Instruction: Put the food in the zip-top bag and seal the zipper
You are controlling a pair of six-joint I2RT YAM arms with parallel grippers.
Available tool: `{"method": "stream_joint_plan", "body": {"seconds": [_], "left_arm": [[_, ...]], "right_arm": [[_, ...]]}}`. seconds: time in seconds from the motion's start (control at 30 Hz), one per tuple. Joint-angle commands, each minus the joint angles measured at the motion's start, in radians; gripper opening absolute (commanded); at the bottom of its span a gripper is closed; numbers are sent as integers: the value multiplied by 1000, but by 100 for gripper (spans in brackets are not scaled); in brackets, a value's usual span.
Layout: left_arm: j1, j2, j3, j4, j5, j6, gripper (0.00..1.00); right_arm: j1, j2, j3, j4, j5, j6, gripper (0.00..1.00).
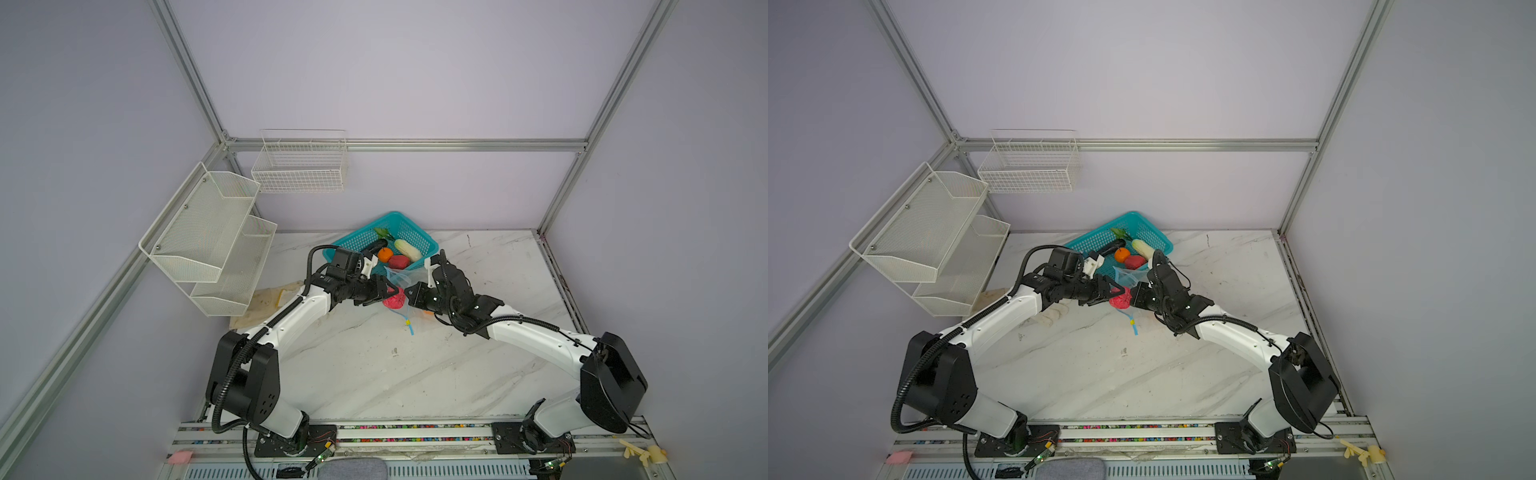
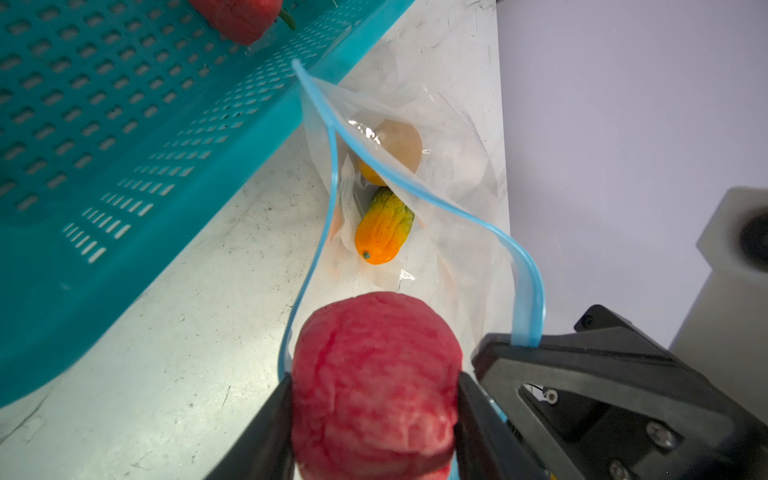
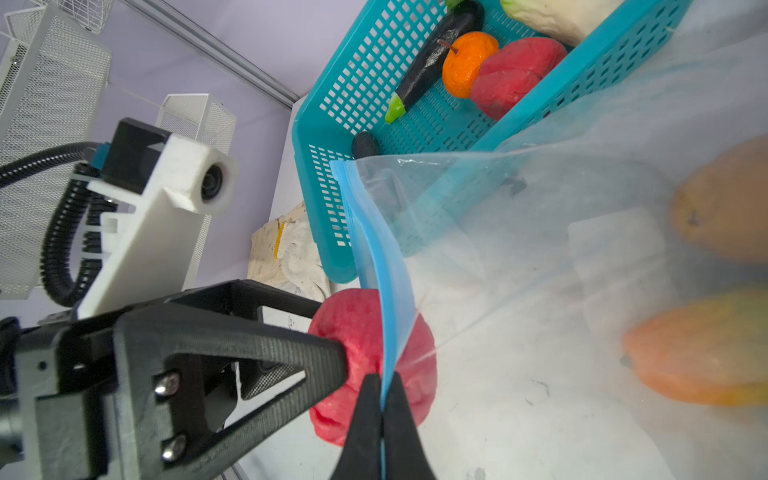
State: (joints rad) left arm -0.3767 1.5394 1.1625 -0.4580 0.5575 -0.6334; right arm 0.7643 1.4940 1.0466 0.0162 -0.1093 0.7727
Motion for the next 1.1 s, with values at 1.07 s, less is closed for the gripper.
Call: {"method": "stream_joint_plan", "body": {"seconds": [1.07], "left_arm": [[-47,37,102,-21,-38,-8,64]], "right_arm": [[6,7,23,23,-10,1,0]]}}
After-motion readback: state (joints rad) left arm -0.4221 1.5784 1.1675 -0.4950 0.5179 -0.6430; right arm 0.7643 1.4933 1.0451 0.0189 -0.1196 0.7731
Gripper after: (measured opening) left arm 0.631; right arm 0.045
